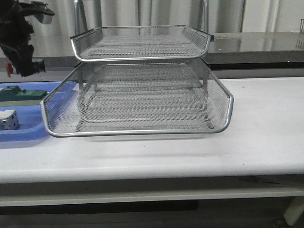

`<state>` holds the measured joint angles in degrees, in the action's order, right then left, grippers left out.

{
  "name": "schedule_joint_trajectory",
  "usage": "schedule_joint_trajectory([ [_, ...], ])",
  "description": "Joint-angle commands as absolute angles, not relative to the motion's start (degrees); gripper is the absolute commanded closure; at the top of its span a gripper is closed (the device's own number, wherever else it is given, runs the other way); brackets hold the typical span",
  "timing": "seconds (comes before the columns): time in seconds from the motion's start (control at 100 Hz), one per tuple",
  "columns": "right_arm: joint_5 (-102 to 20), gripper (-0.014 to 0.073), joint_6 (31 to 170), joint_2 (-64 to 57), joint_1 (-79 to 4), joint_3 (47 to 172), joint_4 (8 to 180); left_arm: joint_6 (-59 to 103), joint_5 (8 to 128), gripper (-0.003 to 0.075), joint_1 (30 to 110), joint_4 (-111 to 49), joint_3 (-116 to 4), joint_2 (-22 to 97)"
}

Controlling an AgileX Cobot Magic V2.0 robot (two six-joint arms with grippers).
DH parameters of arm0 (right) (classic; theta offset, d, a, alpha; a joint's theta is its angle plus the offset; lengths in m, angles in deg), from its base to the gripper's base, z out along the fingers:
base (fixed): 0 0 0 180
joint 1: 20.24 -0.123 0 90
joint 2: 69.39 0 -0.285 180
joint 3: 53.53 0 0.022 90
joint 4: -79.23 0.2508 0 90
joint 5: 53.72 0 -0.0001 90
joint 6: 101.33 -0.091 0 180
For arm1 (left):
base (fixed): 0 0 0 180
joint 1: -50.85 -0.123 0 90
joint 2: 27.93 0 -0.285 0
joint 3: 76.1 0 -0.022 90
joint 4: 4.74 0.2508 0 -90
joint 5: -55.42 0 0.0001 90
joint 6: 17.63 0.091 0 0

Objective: Place button on rack with both arms
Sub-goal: 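Lift the red push button and carry it over the pulled-out tray, then lower the red push button onto the middle tray and open the left gripper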

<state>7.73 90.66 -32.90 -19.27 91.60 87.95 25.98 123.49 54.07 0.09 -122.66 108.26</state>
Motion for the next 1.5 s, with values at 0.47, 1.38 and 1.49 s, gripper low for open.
schedule_joint_trajectory([
  [0.47, 4.37, 0.0664, 90.5, -32.69, -19.26, 93.41, 88.16, 24.08, 128.17, 0.0716, 54.54, -13.14, -124.5, 87.54],
  [1.38, 4.42, 0.0664, 90.5, -32.69, -19.26, 93.41, 88.16, 24.08, 127.21, 0.0732, 82.32, -14.4, -105.51, 79.75],
  [1.49, 4.42, 0.0664, 90.5, -32.69, -19.26, 93.41, 88.16, 24.08, 126.78, 0.0732, 83.38, -14.4, -105.54, 82.27],
])
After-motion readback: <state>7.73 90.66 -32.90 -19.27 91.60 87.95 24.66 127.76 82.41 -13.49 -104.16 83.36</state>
